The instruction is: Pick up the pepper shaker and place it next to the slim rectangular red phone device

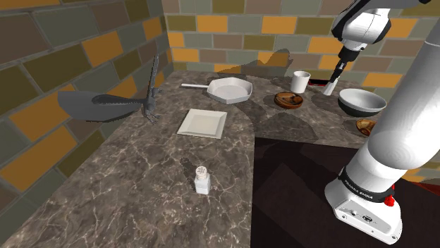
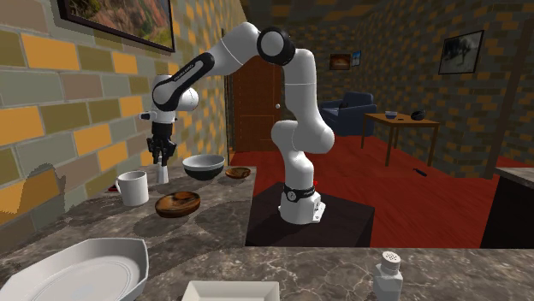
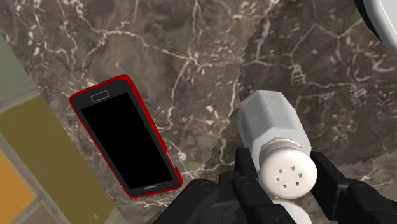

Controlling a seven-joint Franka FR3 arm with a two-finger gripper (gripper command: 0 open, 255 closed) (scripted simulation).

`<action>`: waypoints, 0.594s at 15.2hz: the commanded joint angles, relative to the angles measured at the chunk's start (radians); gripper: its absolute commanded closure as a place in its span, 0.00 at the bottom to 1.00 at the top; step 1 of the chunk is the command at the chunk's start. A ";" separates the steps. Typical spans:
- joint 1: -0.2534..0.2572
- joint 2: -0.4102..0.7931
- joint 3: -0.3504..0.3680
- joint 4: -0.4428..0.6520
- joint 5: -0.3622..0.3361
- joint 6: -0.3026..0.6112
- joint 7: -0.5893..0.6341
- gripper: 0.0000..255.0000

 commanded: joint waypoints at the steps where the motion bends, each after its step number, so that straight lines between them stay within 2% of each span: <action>1: 0.000 0.000 0.000 0.000 0.001 0.000 0.000 1.00; 2: 0.000 0.000 0.000 0.000 0.001 0.000 0.000 1.00; 3: 0.000 0.000 0.000 0.000 0.001 0.000 0.000 0.00; 8: 0.000 0.000 0.000 0.000 0.001 0.000 0.000 0.00; 9: 0.010 -0.039 -0.010 0.007 -0.050 -0.023 0.035 0.00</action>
